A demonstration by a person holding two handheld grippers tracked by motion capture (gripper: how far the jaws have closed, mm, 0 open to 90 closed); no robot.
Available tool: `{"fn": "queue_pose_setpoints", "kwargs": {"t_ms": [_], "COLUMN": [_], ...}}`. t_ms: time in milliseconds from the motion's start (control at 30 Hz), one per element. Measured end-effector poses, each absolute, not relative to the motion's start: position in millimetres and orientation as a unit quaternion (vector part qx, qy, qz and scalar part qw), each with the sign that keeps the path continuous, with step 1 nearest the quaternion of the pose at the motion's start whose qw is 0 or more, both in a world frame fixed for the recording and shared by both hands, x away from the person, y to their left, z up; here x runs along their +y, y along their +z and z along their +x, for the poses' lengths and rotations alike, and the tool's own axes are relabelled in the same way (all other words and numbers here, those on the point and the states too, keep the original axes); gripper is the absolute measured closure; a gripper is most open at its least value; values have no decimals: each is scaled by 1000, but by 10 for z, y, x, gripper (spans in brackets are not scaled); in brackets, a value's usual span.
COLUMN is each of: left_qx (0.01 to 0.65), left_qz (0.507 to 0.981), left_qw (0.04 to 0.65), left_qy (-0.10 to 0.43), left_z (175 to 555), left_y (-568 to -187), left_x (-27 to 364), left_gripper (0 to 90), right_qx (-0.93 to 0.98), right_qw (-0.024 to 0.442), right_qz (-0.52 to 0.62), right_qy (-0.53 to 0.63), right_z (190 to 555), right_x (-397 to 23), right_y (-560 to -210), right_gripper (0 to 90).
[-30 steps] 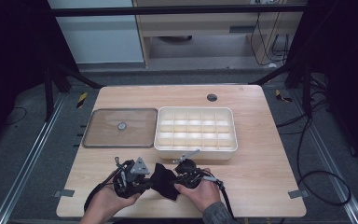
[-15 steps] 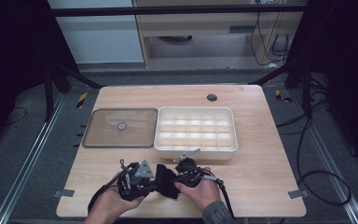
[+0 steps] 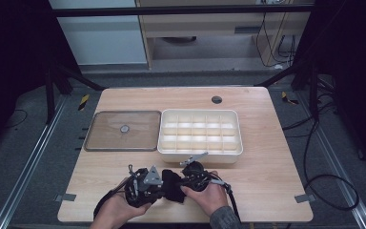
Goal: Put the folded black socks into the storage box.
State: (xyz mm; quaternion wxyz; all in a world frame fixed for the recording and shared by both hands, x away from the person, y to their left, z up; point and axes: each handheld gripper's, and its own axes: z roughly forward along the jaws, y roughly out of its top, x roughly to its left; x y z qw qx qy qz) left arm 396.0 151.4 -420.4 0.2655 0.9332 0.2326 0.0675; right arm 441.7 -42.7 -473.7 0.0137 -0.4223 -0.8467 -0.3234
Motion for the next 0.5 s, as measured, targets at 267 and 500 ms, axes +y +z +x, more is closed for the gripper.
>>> {"fn": "queue_pose_setpoints", "kwargs": {"t_ms": [267,500], "left_qx": [237,242], "left_qz": [933,932], "left_qw": [262,258], "left_qy": [70,75], "left_z": [3978,3996], "left_y": [-4203,-4206], "left_x": [1562,1602], "left_gripper": [826,826], "right_qx": [-848,-852], "right_qw": [9,4], "right_qz": [-417,-406], "right_qy": [-326,-330], "right_z": [4405,4353], "right_x": [-444,-477], "right_y": [-4694,-4597], "right_gripper": [578,544]}}
